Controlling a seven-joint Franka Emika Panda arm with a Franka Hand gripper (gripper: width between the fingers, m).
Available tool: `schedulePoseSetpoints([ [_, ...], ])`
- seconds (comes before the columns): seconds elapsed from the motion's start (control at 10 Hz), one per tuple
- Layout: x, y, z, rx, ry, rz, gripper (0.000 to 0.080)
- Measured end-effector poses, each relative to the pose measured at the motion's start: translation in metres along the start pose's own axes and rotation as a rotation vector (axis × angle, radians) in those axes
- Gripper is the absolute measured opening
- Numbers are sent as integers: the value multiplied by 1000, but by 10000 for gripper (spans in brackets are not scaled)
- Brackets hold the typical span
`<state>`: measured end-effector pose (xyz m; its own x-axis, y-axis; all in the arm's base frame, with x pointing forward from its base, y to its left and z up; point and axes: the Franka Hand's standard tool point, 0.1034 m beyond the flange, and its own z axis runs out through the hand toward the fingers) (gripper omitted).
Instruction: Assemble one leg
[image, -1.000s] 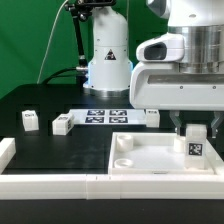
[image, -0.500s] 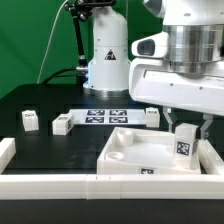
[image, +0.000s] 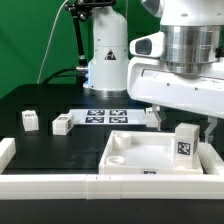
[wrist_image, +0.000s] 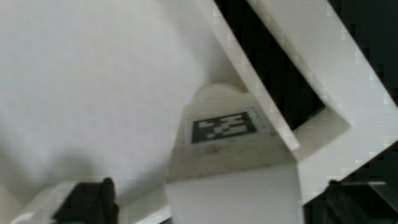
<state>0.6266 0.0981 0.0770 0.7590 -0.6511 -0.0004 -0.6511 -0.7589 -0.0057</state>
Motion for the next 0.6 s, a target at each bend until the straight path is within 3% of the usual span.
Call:
schedulePoseSetpoints([
  [0.6,0,0,1,-1,-1,0,649],
])
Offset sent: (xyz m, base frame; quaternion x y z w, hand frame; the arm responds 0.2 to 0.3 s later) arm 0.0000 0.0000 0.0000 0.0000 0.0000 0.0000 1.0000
